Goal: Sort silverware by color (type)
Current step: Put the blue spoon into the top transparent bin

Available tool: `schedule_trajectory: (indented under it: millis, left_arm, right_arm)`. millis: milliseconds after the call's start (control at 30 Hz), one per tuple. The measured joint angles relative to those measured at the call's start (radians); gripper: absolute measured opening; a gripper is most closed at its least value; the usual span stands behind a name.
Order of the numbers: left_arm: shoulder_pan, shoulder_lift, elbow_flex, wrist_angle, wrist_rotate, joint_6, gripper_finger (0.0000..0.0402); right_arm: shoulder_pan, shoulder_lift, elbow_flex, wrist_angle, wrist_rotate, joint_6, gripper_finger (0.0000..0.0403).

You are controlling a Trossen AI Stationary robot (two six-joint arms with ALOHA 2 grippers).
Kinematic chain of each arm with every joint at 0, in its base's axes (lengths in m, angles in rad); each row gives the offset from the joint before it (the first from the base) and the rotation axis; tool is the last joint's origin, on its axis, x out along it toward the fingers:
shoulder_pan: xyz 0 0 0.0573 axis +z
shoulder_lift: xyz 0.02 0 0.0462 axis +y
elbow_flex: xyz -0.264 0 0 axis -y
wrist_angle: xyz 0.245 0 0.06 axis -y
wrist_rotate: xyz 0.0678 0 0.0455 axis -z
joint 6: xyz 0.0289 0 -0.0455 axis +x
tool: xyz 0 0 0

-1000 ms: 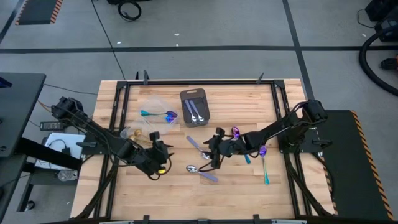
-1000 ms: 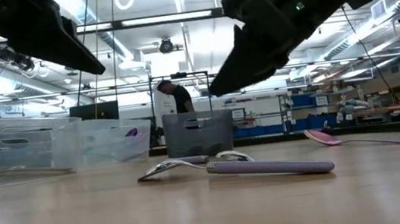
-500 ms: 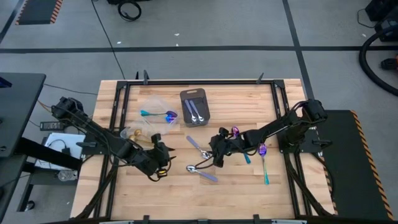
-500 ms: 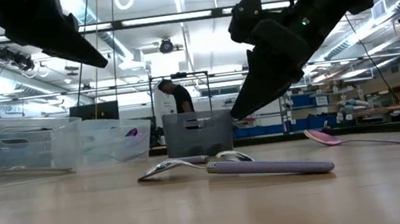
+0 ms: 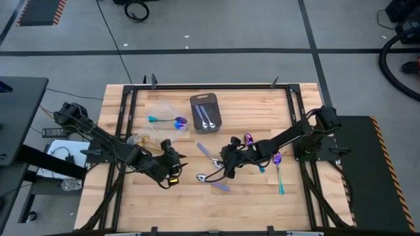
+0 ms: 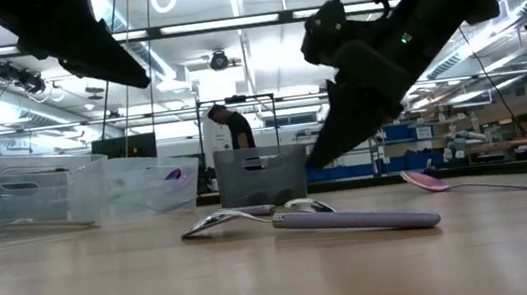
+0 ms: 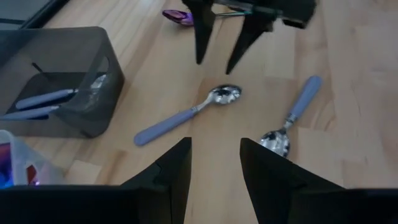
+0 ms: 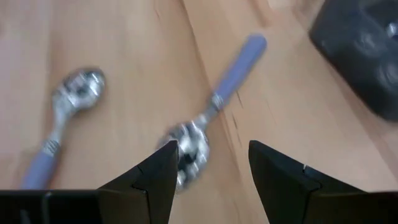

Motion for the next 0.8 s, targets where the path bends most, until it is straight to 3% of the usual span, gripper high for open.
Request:
schedule_trajectory:
  millis: [333,800]
  left_arm:
    - [0.010,0.002,0.000,-0.007,0.007,0.001,0.0144]
    - [0.008,0.002,0.000,-0.007,0.063,-0.026,0.0144]
  right_arm:
    - [-0.011,0.011,0.077,-0.148,-0.033,0.020,0.0205]
    - [-0.093,-0.107,0.114,-0.673,-0.106,0.090,0.0205]
